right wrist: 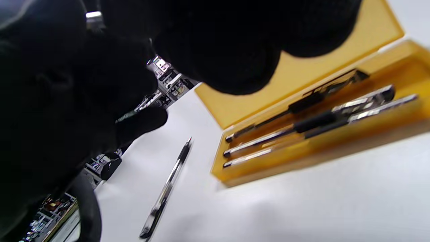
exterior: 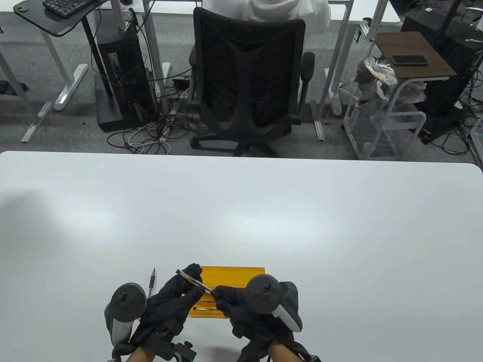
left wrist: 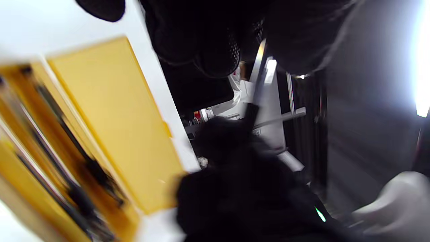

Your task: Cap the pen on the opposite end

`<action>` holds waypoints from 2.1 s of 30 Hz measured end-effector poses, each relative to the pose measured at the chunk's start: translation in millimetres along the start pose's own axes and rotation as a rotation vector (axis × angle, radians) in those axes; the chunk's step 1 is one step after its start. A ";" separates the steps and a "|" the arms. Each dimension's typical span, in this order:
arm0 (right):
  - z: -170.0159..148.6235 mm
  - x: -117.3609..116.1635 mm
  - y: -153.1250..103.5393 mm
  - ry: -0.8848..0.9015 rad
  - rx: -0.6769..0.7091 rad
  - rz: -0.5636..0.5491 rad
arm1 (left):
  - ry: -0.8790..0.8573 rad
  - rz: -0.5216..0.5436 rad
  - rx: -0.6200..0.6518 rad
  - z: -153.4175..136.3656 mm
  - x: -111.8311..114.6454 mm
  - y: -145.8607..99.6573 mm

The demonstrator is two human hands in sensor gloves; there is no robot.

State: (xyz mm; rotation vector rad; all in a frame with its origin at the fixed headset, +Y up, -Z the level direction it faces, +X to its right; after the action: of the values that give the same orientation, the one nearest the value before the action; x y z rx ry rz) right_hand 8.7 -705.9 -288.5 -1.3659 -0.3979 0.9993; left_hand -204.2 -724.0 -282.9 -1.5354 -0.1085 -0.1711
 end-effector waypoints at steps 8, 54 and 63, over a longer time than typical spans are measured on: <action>-16.8 -1.0 0.2 0.221 -0.105 0.022 | -0.109 -0.094 0.027 3.0 9.3 3.2; -32.4 22.7 -5.0 0.005 -0.122 -0.172 | 1.055 -0.005 0.414 48.0 0.8 -10.4; -20.7 19.1 -5.3 -0.072 -0.056 -0.176 | 1.209 -0.074 0.464 47.8 21.3 -11.5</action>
State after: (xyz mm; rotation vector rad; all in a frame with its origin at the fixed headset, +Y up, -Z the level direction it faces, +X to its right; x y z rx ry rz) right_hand 36.7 -703.3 -293.9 -1.3225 -0.5937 0.8990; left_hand -183.5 -677.4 -266.1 -0.7724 0.7072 -1.0206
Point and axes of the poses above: the tracker on the back of each hand, its own z axis roughly to the thumb side, its own y axis roughly from the wrist to the fingertips, x = y × z, the point moved 4 cm from there along y, roughly from the wrist to the fingertips, and after that the axes turned 6 degrees about -y, right-handed, at the moved point
